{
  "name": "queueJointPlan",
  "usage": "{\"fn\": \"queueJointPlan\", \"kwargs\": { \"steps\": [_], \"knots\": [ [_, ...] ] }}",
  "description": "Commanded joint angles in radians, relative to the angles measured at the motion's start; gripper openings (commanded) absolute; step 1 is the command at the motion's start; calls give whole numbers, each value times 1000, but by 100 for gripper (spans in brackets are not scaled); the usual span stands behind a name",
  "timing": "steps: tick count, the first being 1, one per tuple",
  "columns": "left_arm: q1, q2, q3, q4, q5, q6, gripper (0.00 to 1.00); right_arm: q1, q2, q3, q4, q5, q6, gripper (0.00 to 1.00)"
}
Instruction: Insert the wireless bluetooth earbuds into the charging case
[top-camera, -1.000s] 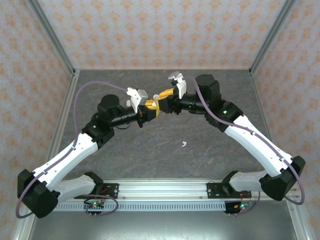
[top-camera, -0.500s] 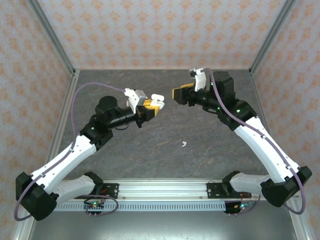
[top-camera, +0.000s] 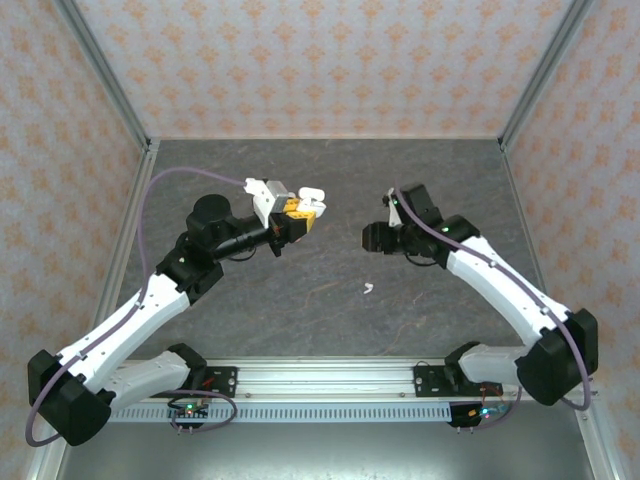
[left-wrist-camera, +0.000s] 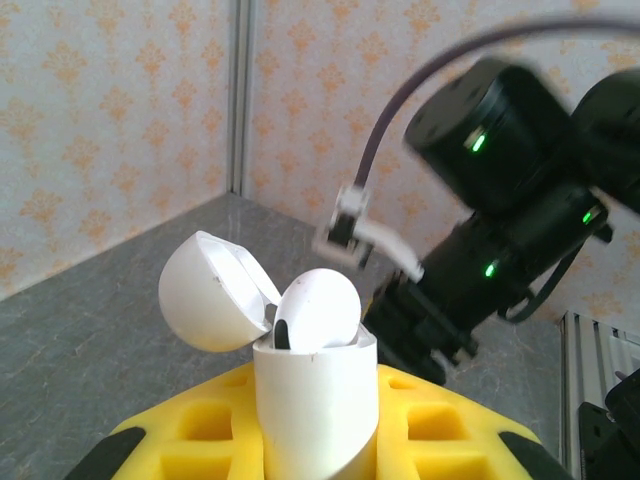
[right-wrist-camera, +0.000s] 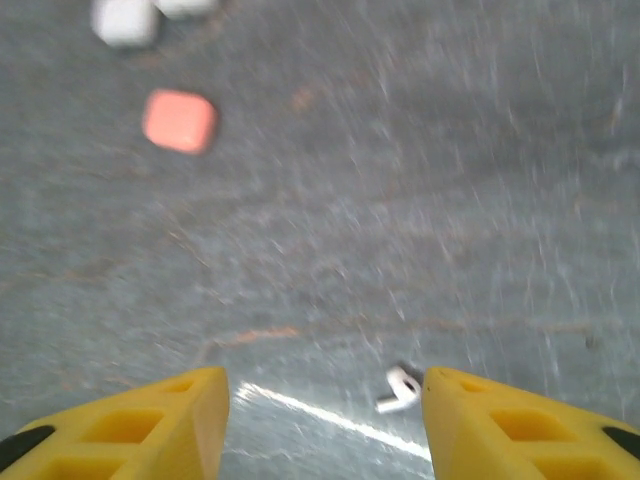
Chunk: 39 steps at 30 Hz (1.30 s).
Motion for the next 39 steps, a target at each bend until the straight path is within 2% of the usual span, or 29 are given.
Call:
{"fn": "queueJointPlan", "kwargs": {
  "steps": [1, 5, 11, 17, 39],
  "knots": [
    [-4, -23, 0, 26, -20, 16, 2, 1, 55, -70, -9, -18, 74, 53],
    [-5, -22, 2, 25, -19, 15, 3, 23, 141, -118, 43, -42, 117, 51],
    [-5, -25, 5, 12, -22, 17, 3, 66, 252, -113, 52, 16, 129, 49],
    [-5, -25, 6, 3, -28, 19, 3, 91, 324, -106, 68, 20, 130, 47],
    [-5, -19, 11, -11, -40, 21, 3, 116, 396, -62, 93, 41, 97, 38]
  ]
}}
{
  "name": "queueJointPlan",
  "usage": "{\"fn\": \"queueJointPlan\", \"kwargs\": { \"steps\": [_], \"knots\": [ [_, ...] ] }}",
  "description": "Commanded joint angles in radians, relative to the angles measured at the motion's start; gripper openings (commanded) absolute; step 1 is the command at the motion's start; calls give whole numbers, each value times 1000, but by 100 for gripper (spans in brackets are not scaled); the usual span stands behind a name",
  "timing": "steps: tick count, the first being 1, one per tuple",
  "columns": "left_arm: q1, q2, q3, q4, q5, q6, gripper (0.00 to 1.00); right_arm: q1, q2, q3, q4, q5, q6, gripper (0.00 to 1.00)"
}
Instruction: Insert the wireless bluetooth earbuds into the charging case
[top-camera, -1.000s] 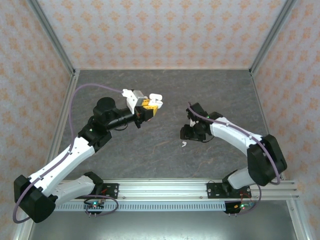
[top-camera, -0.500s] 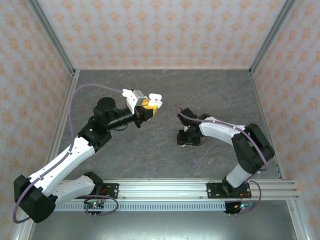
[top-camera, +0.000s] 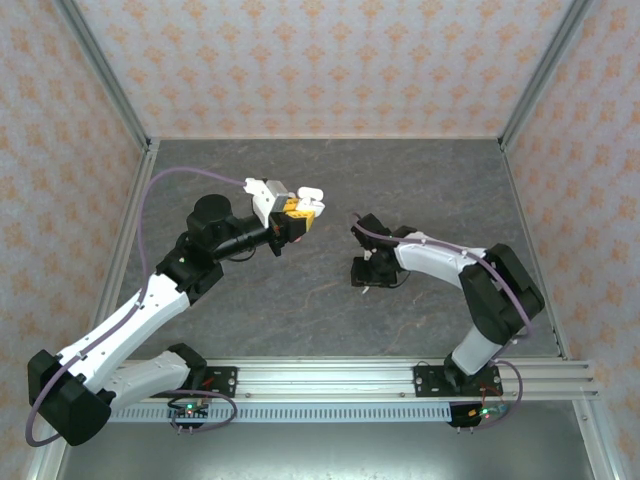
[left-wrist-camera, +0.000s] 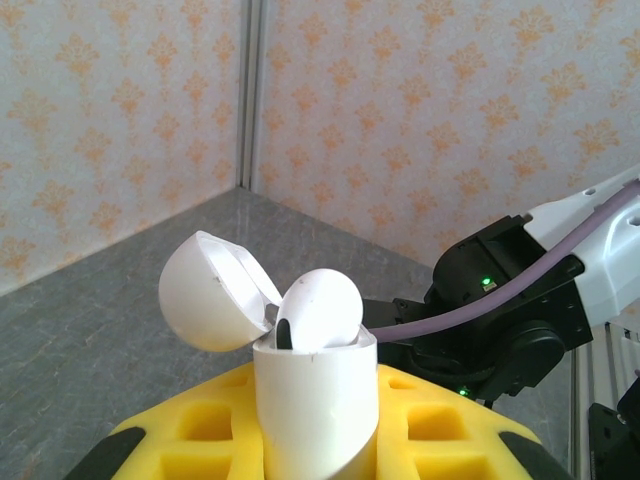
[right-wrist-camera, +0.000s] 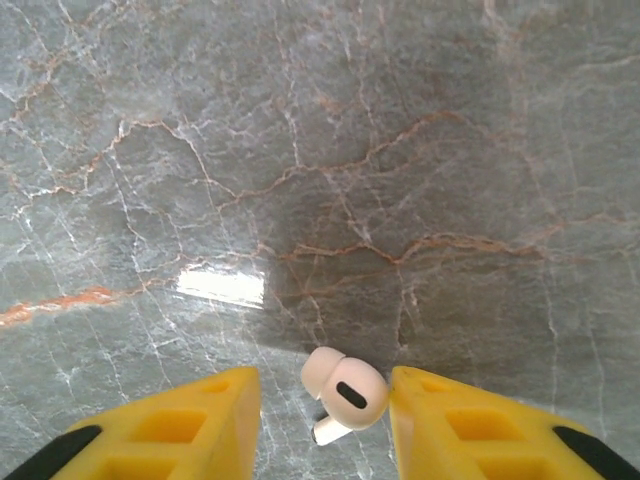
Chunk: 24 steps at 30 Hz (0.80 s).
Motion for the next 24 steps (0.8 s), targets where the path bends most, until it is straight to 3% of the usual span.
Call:
{"fn": "queueJointPlan", "kwargs": {
  "steps": [1, 16, 24],
  "knots": [
    [-3, -18, 11, 3, -21, 22, 3, 8, 22, 29, -1, 28, -11, 37],
    [-6, -12, 27, -7, -19, 22, 3, 43, 90, 65, -15, 62, -30, 31],
    [-4, -9, 33, -15, -17, 25, 3, 63, 124, 86, -20, 75, -44, 21]
  ]
}}
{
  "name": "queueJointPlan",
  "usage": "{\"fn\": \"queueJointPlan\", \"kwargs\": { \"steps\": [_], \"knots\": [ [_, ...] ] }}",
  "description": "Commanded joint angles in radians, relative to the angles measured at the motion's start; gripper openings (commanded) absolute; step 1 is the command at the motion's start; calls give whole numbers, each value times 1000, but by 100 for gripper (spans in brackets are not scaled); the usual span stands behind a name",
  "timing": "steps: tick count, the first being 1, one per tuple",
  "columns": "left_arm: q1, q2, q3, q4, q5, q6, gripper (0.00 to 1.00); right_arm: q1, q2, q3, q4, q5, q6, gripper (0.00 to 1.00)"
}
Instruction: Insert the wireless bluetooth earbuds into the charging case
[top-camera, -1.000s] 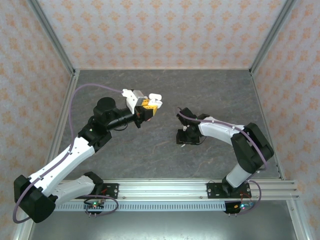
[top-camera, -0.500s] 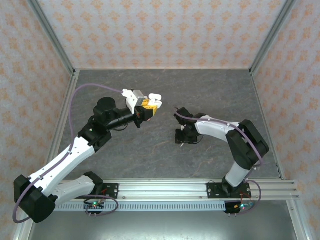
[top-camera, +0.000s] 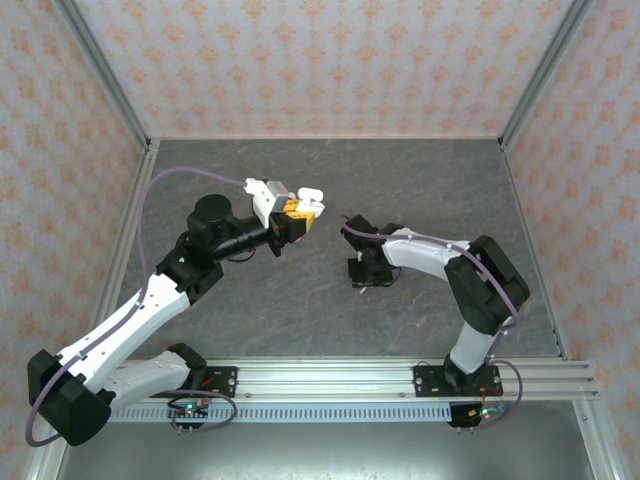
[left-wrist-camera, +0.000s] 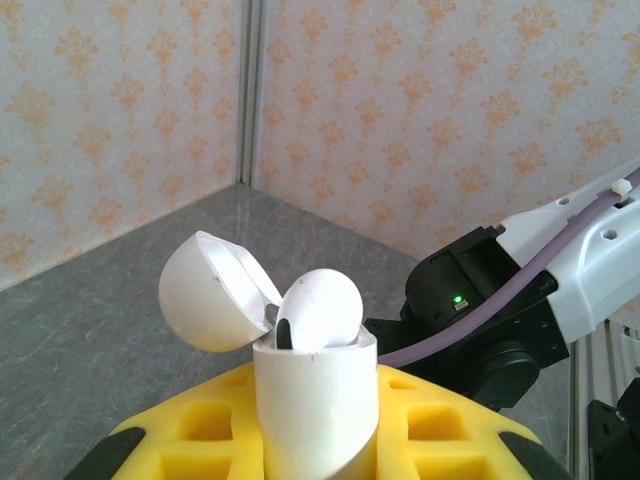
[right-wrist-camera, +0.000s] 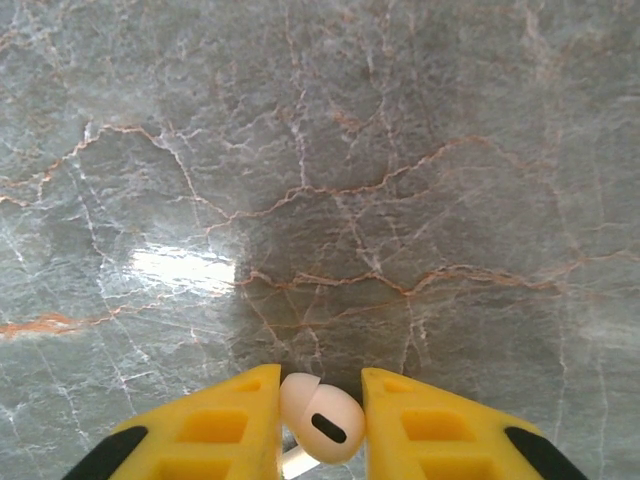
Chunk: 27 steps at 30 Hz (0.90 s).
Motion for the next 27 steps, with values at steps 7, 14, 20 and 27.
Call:
{"fn": "queueJointPlan", "kwargs": {
  "steps": [7, 14, 20, 27],
  "knots": [
    [-4, -16, 22, -2, -22, 19, 3, 17, -56, 4, 40, 52, -70, 20],
    [-4, 2, 3, 34, -14, -7, 3, 17, -179, 34, 18, 86, -168, 20],
    [-4, 12, -6, 59, -7, -20, 3, 17, -325, 81, 22, 96, -262, 20],
    [-5, 37, -3, 101, 26, -47, 2, 17, -484, 179, 121, 47, -362, 20]
  ]
}}
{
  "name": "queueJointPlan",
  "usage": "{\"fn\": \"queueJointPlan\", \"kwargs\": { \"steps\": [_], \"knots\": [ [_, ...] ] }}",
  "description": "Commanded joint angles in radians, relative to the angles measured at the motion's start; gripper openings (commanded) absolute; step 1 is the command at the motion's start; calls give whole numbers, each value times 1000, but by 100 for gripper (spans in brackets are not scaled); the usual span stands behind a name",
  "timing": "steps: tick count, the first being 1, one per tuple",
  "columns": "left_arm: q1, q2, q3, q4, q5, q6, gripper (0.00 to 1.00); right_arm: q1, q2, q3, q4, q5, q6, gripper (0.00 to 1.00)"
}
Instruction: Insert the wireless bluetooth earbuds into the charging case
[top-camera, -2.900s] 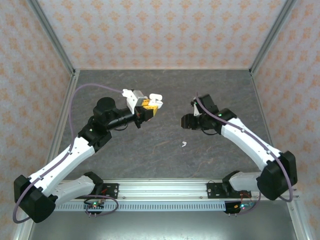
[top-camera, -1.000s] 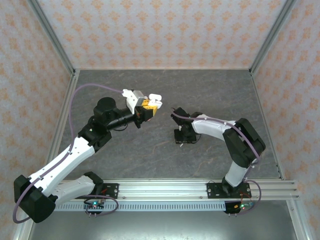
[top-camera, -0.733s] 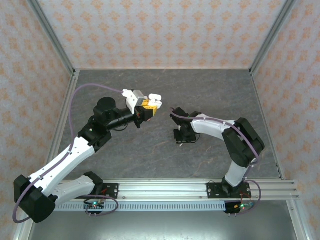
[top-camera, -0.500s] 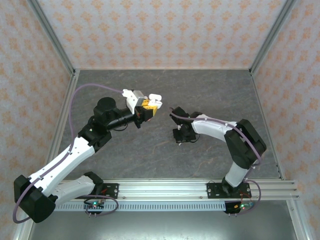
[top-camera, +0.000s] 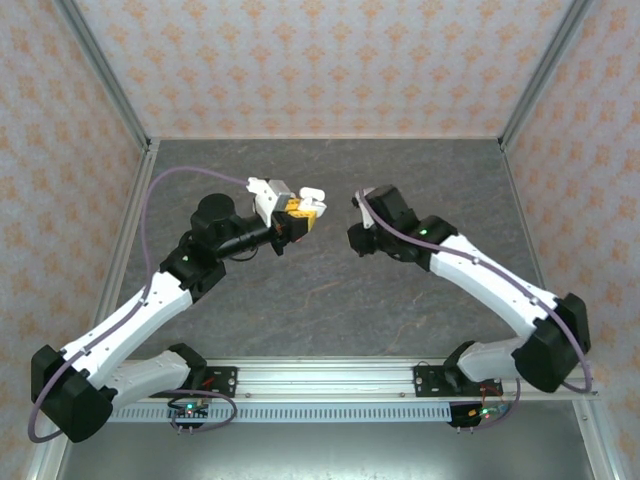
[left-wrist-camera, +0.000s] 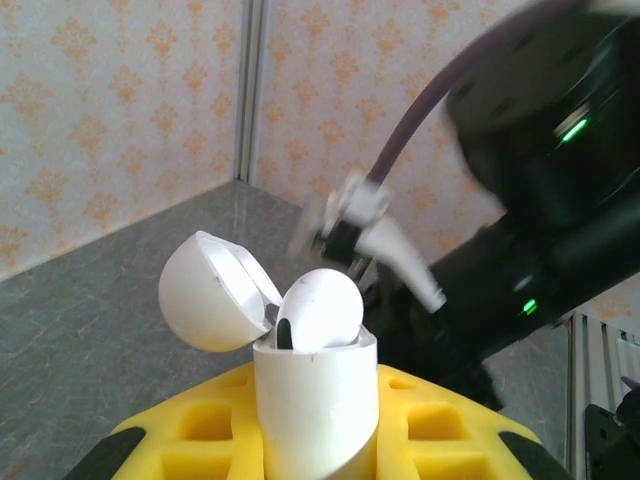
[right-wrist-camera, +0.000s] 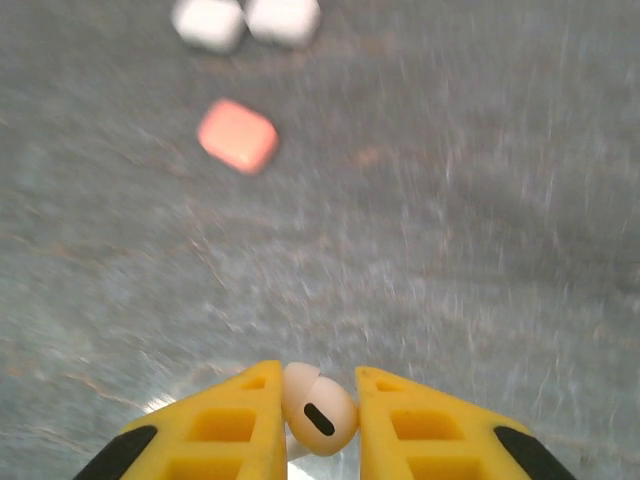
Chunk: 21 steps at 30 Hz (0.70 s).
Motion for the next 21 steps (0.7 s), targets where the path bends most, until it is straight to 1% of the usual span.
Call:
{"fn": "queueJointPlan", "kwargs": {
  "steps": [1, 9, 12, 21],
  "knots": [
    [-4, 14, 3, 78, 30, -26, 2, 3, -58, 79, 69, -22, -90, 20],
    [-6, 48, 6, 154, 72, -79, 2, 4, -106, 176, 151, -103, -186, 20],
    [-6, 55, 7, 164, 76, -86, 2, 3, -139, 185, 195, -141, -188, 20],
    [-11, 63, 26, 141, 78, -72, 2, 5, -120, 194, 262, -192, -188, 20]
  ]
}}
